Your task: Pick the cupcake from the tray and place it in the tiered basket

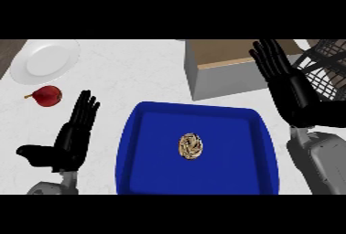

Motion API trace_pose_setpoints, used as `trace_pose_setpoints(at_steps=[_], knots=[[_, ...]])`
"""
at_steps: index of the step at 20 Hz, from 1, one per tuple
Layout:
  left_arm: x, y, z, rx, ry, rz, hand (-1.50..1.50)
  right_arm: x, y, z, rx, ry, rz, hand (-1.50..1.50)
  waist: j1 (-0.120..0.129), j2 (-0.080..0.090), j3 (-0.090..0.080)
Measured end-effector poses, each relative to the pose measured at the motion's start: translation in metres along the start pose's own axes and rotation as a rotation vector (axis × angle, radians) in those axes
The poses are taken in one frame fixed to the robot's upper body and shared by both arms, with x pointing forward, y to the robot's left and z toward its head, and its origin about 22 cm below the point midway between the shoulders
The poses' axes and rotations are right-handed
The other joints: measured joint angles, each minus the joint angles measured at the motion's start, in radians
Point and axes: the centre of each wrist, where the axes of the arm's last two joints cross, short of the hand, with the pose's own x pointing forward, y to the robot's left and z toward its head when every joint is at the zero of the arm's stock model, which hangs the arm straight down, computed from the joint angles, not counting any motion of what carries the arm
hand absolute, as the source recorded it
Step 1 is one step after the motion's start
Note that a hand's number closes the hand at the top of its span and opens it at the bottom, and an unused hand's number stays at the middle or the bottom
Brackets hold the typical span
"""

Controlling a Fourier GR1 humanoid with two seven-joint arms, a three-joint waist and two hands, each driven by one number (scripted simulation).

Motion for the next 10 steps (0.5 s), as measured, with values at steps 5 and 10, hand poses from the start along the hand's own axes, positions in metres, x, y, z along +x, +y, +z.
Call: trace_pose_setpoints(at_steps=[5, 10], knots=[[-0.019, 0.015, 0.015, 0.061, 0.109, -0.114, 0.00, 0.003, 0.003, -0.004, -0.022, -0.060, 0.092, 1.50, 0.011, 0.008, 0.009], [-0.045, 0.030, 0.034, 0.121, 0.242, -0.201, 0.00, -0.026, -0.028, 0.013, -0.367, 0.089, 0.188, -1.50, -0.015, 0.014, 0.010]])
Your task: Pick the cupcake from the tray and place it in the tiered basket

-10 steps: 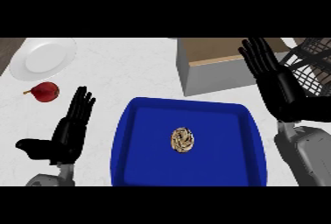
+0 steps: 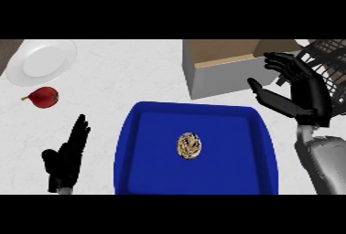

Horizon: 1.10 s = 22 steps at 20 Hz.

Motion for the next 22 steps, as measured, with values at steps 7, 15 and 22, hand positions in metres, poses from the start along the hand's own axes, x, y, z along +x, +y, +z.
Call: trace_pose_setpoints(at_steps=[7, 15, 22], knots=[[-0.006, -0.012, 0.003, 0.000, 0.029, -0.038, 0.00, -0.011, 0.008, 0.052, -0.151, 0.013, -0.089, -1.50, 0.014, -0.007, 0.004], [-0.008, -0.018, 0.009, 0.006, 0.033, -0.060, 0.00, 0.018, 0.001, 0.074, 0.189, 0.205, 0.198, -1.50, 0.019, -0.012, 0.000], [-0.006, -0.020, 0.007, -0.009, 0.043, -0.059, 0.00, 0.062, 0.018, 0.079, 0.371, 0.299, 0.588, -1.50, 0.026, -0.013, -0.001]])
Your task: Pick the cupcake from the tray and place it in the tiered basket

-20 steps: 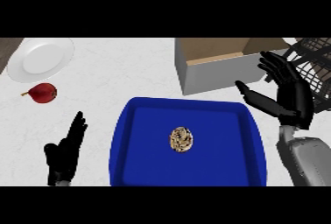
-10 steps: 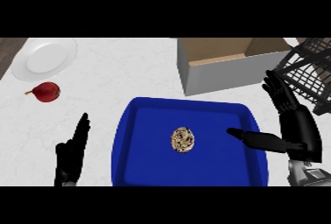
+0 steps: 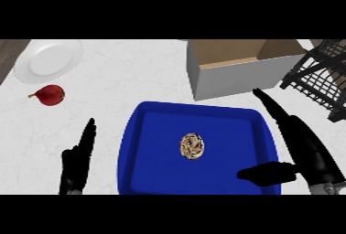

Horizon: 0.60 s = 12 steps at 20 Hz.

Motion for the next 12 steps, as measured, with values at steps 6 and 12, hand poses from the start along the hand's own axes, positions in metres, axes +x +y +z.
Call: trace_pose_setpoints(at_steps=[6, 12], knots=[[0.000, -0.004, -0.001, -0.011, -0.002, 0.003, 0.00, 0.048, 0.028, 0.014, -0.023, 0.054, 0.157, -1.50, 0.003, 0.002, 0.003], [0.000, -0.005, -0.001, -0.010, -0.011, 0.003, 0.00, 0.068, 0.064, 0.006, -0.033, 0.045, 0.245, -1.50, 0.006, 0.004, 0.005]])
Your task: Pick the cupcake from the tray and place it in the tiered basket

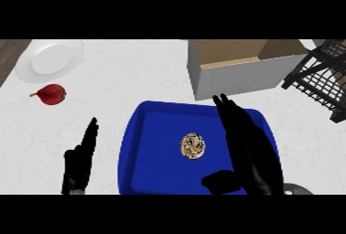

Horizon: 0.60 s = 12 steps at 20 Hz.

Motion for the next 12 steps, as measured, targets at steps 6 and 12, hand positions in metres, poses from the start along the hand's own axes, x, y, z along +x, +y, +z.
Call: trace_pose_setpoints(at_steps=[6, 12], knots=[[0.000, 0.001, -0.001, 0.001, 0.002, 0.006, 0.00, 0.006, 0.027, -0.015, 0.038, 0.056, 0.120, -1.50, 0.001, 0.001, 0.000], [-0.001, 0.005, -0.003, -0.004, -0.003, 0.006, 0.00, 0.018, 0.044, -0.020, 0.098, 0.086, 0.172, -1.50, -0.002, 0.001, 0.001]])
